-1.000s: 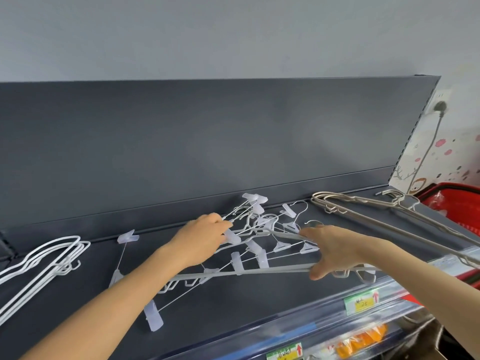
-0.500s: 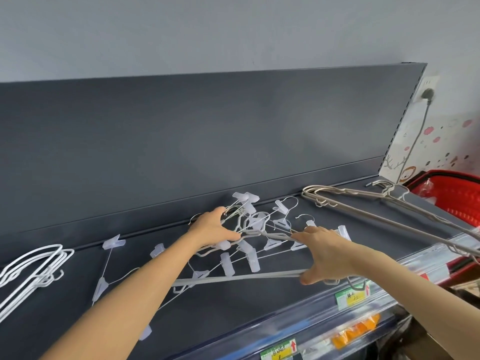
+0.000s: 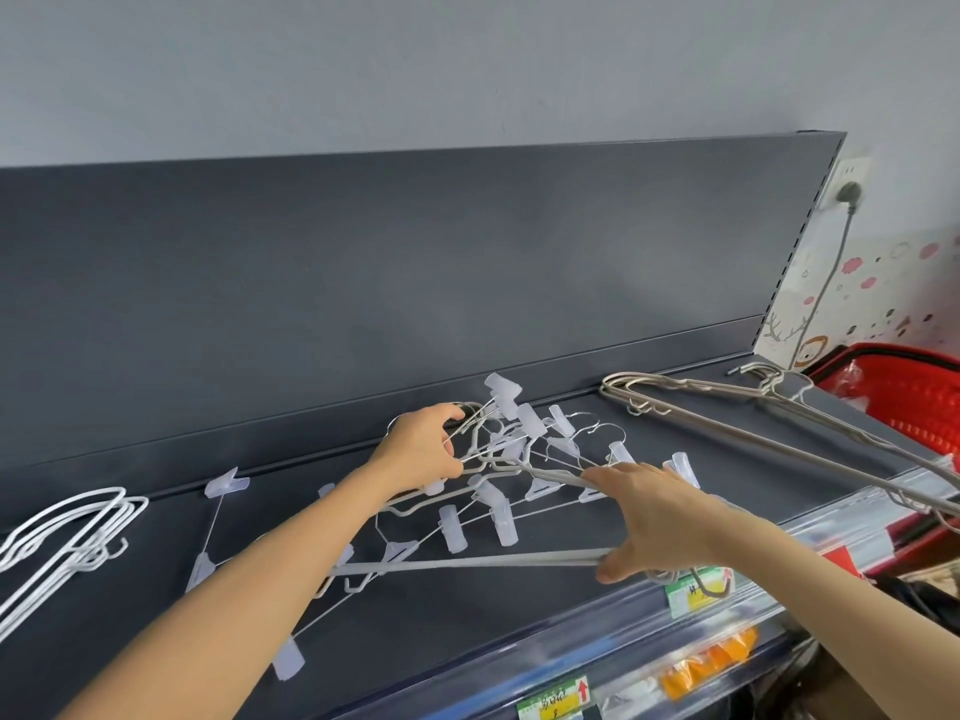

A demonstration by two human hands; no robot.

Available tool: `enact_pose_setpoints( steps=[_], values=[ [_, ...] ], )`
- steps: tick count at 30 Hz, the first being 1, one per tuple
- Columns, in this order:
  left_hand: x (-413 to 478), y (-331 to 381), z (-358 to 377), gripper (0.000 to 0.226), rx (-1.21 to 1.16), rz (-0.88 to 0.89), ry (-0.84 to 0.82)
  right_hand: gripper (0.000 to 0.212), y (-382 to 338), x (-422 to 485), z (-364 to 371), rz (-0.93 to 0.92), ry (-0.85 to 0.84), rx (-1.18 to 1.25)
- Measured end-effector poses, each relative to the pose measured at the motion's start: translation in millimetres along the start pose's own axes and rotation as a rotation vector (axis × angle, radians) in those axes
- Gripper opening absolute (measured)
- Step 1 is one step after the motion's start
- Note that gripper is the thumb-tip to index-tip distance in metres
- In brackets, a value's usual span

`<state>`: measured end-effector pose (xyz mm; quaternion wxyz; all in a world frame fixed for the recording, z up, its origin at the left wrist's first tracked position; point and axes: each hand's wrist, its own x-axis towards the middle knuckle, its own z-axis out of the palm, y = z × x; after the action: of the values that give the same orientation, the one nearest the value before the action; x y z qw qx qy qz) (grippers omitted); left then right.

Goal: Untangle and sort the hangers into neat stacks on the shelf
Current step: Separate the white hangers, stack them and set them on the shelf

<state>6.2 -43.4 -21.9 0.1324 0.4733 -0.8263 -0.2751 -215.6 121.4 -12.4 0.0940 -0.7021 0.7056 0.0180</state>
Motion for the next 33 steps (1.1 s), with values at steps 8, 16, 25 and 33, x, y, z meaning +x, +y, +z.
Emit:
enact_pose_setpoints(
  steps=[8, 16, 25, 33],
  values=[
    [-4.6, -7.1, -9.5, 0.035, 0.037, -0.056, -0.043, 0.102, -4.1, -1.6, -4.0, 0.004, -0.022, 0.064],
    [-6.6, -10.5, -8.9, 0.01, -0.079, -0.12, -0.063, 0.106, -4.8, 1.1, -0.4, 0.009, -0.046, 0.074],
    [-13.6, 2.1, 4.8, 0.01, -0.156, -0.096, -0.099, 0.109, -7.9, 1.6, 8.9, -0.01, -0.063, 0.015],
    [-13.1, 26.5, 13.9, 0.007, -0.185, -0.042, -0.153, 0.106, -17.2, 2.4, 16.2, -0.042, -0.072, 0.021]
  ],
)
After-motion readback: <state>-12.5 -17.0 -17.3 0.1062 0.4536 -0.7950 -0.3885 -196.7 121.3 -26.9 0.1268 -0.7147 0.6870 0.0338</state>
